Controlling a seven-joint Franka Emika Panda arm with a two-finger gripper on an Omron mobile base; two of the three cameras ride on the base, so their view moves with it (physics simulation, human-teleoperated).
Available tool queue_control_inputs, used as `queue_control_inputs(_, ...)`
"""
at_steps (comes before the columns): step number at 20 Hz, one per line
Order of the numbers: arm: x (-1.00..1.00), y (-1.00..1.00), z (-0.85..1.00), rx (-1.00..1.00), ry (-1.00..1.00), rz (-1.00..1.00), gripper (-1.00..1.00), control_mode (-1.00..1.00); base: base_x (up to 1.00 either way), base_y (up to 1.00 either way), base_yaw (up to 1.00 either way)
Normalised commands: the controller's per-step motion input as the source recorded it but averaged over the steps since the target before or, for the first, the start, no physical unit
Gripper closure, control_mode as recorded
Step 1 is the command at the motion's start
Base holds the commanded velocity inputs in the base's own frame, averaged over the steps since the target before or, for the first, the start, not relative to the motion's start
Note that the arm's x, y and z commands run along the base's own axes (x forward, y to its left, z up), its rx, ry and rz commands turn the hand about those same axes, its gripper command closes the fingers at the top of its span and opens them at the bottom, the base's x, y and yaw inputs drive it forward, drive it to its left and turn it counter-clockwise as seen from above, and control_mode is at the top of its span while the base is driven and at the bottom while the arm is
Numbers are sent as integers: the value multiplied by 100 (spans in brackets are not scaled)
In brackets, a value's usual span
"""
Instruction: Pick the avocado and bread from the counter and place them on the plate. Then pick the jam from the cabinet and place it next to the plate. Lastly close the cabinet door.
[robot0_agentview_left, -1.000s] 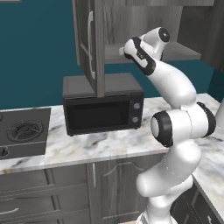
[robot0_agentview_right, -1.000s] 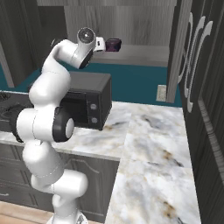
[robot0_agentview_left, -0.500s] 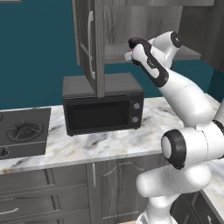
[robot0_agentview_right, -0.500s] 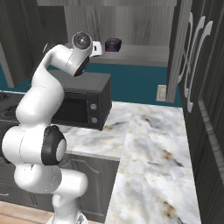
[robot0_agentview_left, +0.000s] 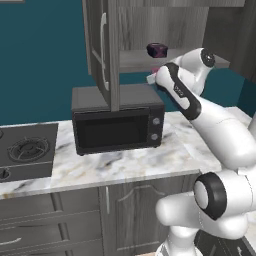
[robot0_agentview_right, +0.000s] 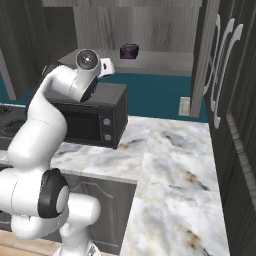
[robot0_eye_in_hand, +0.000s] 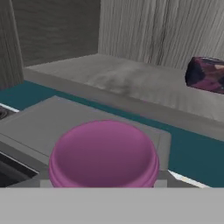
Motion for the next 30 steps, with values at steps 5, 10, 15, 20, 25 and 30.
queue_control_inputs(5, -28, 0, -52, -13, 0, 2, 100, -100, 0, 0, 0)
queue_control_inputs(10, -9, 0, -49, -12, 0, 0, 100, -100, 0, 0, 0)
queue_control_inputs(15, 0, -5, -61, -6, -6, 2, 100, -100, 0, 0, 0)
queue_control_inputs(20, 0, -11, -55, 0, -8, 2, 100, -100, 0, 0, 0)
queue_control_inputs(25, 0, -4, -55, 0, -6, 1, 100, -100, 0, 0, 0)
queue_control_inputs(30, 0, 0, -42, 0, -1, 0, 100, -100, 0, 0, 0)
